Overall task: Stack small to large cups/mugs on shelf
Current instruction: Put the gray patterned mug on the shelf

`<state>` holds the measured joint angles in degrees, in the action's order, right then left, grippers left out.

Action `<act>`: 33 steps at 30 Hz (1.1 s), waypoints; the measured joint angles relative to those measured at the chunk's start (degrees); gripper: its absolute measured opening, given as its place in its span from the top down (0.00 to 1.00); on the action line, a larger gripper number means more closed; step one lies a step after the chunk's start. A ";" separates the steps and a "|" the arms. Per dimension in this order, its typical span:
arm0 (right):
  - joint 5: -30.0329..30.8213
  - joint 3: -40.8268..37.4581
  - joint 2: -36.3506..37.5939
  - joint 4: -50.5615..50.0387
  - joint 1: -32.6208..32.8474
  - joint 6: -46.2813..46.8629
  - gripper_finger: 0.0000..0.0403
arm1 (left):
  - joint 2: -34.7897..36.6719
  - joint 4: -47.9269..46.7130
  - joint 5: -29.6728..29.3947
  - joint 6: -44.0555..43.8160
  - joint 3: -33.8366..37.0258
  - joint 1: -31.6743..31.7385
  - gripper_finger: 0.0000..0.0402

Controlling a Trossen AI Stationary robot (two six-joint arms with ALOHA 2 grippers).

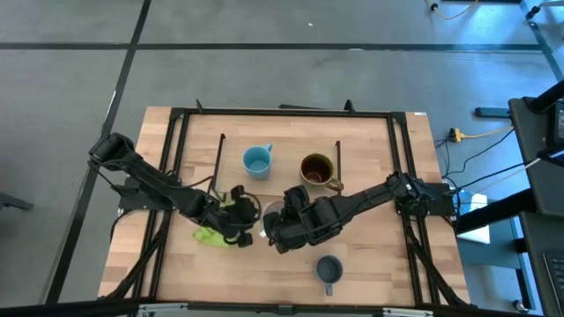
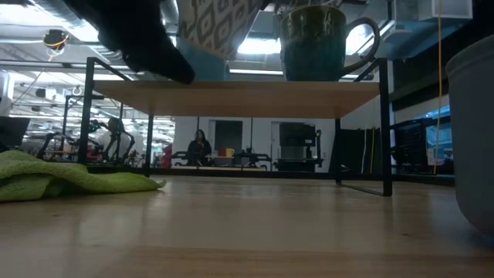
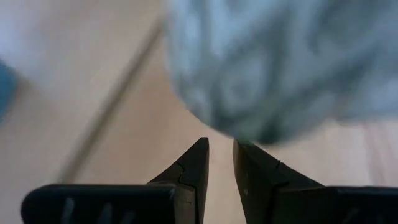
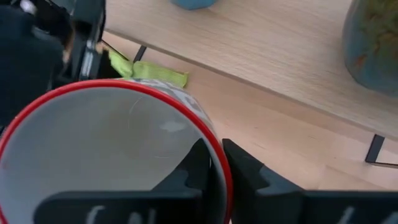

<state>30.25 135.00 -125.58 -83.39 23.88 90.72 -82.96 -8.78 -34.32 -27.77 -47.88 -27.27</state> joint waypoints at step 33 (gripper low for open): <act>3.77 0.00 1.16 -5.40 -3.53 -2.71 0.93 | 0.00 5.11 1.99 -2.05 0.04 1.53 0.83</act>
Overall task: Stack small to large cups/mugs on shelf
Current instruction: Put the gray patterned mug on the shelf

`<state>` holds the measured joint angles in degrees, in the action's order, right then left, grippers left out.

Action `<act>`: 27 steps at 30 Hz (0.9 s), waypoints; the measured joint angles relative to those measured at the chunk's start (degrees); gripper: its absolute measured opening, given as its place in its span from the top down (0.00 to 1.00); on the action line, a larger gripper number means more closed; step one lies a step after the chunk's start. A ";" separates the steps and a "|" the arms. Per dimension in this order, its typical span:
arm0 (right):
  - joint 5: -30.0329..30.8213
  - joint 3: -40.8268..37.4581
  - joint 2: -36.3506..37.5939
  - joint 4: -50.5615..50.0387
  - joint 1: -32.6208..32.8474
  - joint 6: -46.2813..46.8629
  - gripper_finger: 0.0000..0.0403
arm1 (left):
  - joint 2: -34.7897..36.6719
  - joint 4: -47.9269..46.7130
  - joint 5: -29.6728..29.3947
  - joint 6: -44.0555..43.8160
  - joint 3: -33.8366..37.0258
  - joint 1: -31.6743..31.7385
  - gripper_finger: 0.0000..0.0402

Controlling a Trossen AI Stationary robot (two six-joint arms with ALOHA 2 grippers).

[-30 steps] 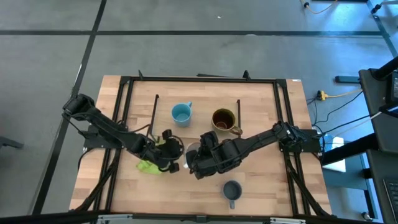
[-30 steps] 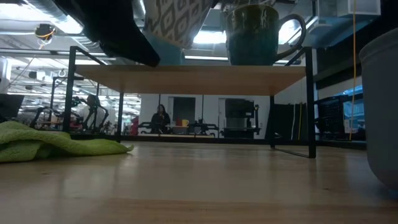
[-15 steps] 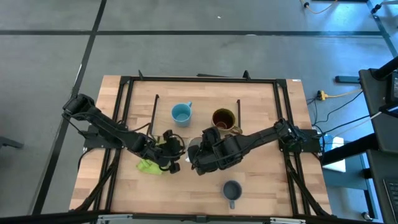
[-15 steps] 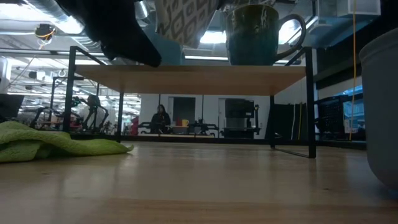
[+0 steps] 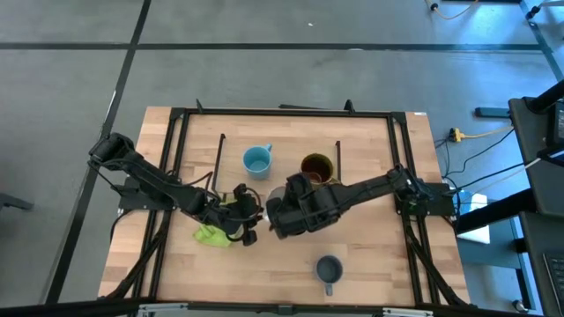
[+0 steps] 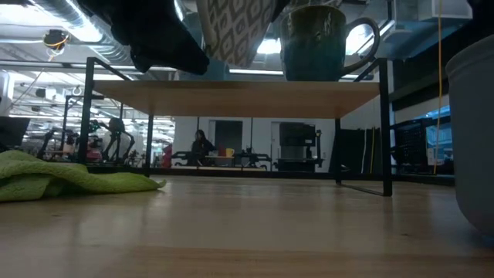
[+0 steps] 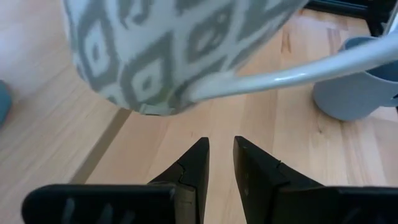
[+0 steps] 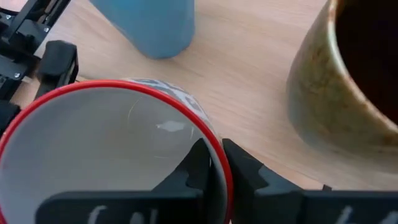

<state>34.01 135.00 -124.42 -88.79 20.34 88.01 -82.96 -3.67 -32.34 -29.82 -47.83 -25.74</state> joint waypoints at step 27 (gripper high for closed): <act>-1.65 0.00 0.04 -1.18 -3.27 -2.67 0.91 | 0.02 3.46 1.71 0.00 0.00 -2.69 0.83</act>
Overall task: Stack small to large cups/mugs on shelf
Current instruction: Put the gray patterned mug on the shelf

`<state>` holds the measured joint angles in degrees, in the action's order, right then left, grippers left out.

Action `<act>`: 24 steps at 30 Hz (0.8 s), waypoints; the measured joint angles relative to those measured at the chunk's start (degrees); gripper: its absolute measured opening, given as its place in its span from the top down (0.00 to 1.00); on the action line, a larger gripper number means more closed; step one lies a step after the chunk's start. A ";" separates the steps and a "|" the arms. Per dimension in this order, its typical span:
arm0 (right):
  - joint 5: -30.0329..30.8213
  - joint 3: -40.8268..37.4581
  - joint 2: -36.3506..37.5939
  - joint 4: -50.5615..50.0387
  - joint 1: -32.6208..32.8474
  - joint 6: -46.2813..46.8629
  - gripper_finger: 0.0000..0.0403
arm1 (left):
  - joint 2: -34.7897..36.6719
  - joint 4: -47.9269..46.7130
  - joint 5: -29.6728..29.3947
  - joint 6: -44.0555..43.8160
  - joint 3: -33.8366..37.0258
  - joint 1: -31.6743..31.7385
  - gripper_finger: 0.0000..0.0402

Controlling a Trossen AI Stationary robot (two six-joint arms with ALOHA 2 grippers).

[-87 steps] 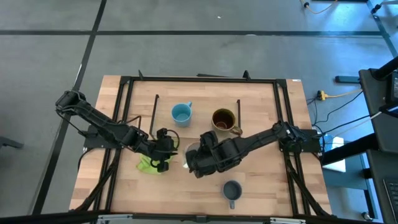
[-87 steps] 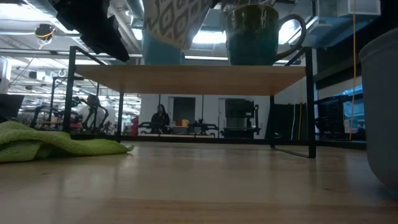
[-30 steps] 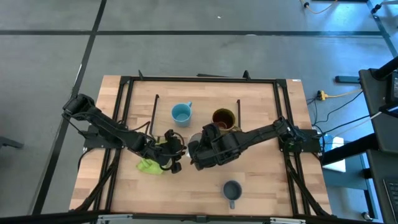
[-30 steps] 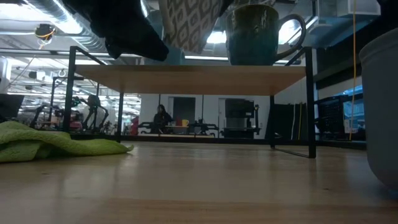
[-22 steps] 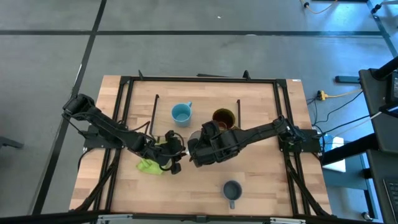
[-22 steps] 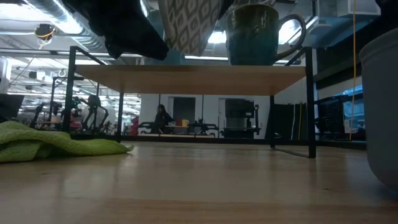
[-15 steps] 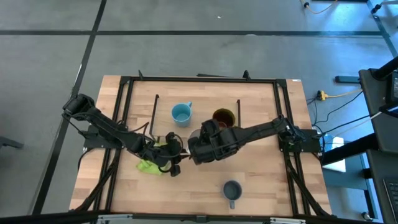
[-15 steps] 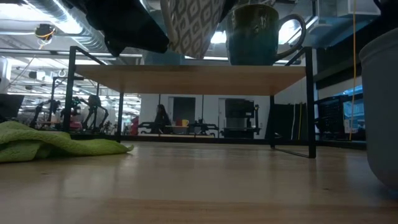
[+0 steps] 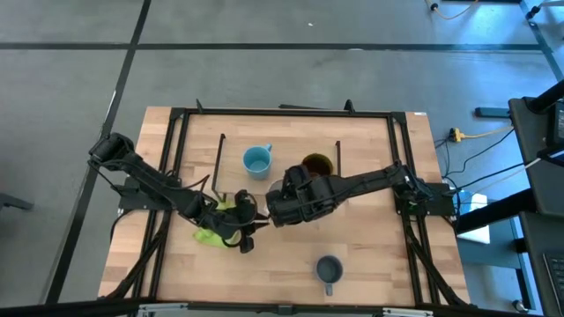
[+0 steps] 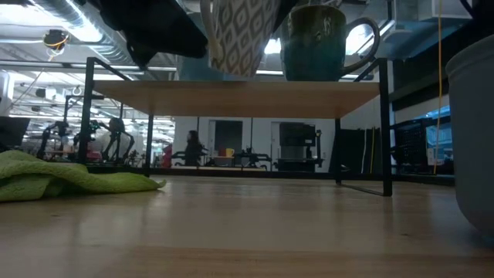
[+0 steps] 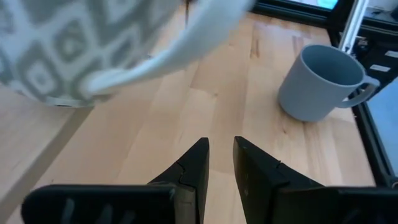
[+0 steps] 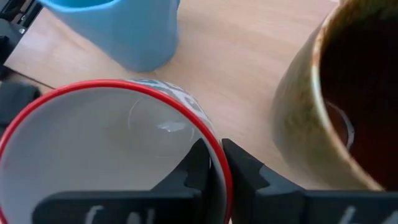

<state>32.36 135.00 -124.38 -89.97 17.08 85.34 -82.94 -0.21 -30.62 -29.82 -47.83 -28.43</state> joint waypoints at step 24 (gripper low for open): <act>-0.75 0.00 0.04 -0.04 -1.49 -2.03 0.91 | 0.00 -0.06 -0.07 -0.11 0.00 -2.69 0.83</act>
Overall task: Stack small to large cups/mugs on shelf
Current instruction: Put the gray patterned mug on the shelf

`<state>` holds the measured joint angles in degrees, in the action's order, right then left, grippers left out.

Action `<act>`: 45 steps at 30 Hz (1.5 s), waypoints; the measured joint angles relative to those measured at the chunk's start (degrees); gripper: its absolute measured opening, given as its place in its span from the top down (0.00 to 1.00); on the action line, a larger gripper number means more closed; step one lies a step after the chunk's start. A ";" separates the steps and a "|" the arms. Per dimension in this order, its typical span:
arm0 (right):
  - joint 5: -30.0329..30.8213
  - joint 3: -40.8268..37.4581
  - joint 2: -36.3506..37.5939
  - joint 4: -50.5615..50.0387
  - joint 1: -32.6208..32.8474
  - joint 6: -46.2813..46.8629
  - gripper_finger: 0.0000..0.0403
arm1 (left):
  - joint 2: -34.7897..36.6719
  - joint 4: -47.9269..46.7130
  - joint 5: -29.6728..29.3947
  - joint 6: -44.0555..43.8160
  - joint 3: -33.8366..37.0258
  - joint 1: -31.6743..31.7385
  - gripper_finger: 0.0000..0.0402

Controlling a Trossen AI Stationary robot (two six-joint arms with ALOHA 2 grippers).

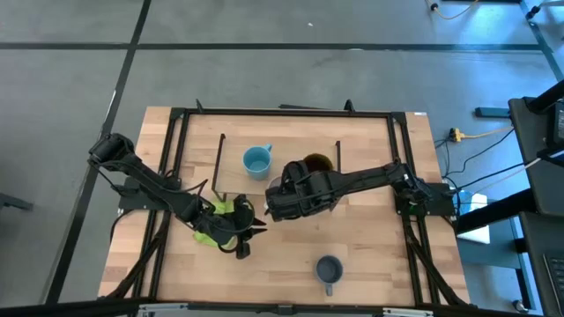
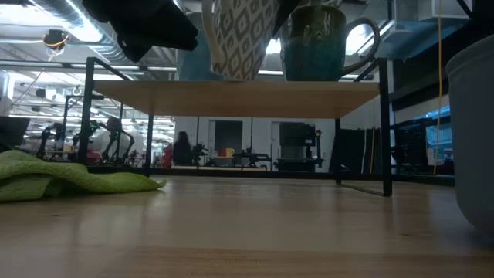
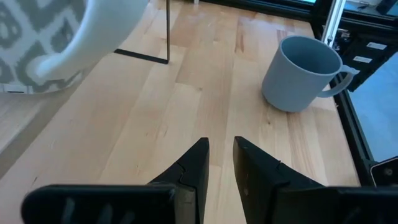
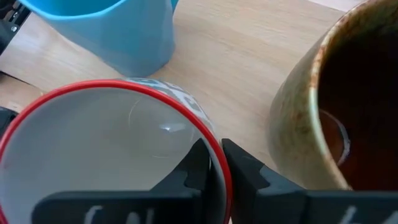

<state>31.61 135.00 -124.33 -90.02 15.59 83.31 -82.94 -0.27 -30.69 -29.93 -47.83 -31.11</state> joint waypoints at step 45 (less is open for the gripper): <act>-1.66 0.00 0.02 3.52 2.73 2.50 0.93 | 2.51 -1.25 -3.96 6.01 -0.01 4.40 0.83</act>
<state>29.95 135.00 -124.31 -86.50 18.32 85.81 -80.42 -1.52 -34.64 -23.92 -47.85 -26.71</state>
